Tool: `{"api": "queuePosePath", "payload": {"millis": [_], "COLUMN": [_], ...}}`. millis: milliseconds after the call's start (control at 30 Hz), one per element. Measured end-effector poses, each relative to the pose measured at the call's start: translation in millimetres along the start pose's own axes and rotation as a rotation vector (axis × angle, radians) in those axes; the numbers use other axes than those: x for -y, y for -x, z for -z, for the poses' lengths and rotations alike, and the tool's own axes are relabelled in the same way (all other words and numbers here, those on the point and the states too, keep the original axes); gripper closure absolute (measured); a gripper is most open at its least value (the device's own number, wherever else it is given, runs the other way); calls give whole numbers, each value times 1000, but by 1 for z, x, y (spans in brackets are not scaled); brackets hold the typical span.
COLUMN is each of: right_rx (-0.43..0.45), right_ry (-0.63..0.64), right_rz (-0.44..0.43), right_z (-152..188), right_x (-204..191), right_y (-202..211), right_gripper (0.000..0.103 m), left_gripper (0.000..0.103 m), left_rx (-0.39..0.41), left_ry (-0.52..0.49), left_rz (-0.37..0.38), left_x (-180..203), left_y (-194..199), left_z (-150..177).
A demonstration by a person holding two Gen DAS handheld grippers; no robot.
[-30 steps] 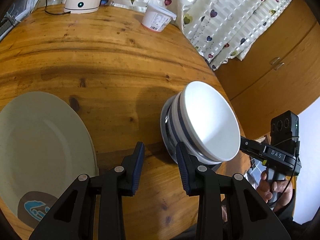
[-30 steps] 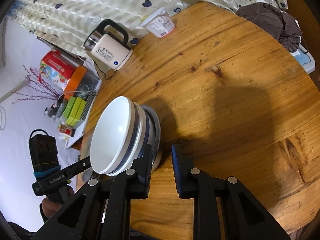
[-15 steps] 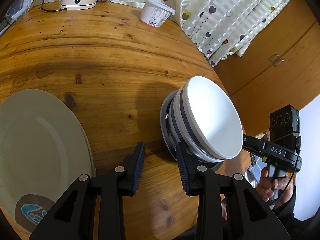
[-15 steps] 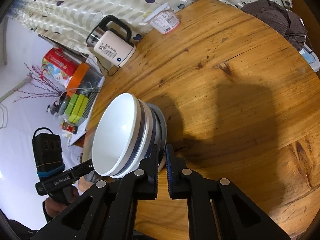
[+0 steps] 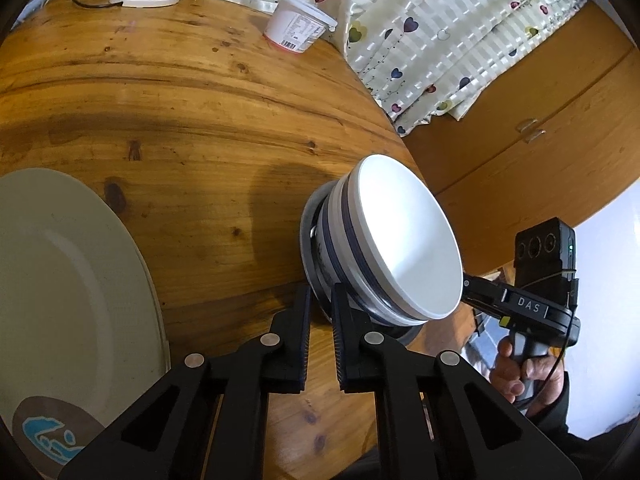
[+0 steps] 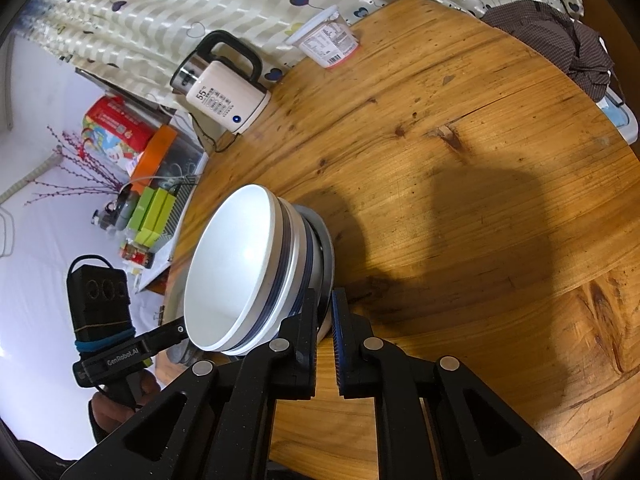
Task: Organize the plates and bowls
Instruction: 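Grasp the rim of the steel bowl stack with both grippers, then carry the bowl stack with both grippers over the beige plate stack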
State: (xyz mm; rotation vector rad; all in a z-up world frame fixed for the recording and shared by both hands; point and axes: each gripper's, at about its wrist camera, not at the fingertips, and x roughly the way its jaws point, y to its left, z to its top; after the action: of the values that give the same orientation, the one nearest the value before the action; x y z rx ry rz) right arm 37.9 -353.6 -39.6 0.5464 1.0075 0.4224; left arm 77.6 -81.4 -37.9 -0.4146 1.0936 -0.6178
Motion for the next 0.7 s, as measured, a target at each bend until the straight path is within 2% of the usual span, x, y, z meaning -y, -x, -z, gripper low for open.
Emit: {"api": "queuePosePath", "payload": {"millis": [367,700], "right_rx": [2,3], "right_ry": [-2,0], "right_rz": [7,15], "right_z": [0,-1], "right_x": [2,2], "right_y": [-1,-2], "right_gripper": [95,95], "left_gripper": [95,95], "left_rx": [-12,-11], "left_ry": [41,33], "left_rz": [60,54], "left_x": [-8,-6], "left_y": [-3,-4], "left_z": [-2,-1]}}
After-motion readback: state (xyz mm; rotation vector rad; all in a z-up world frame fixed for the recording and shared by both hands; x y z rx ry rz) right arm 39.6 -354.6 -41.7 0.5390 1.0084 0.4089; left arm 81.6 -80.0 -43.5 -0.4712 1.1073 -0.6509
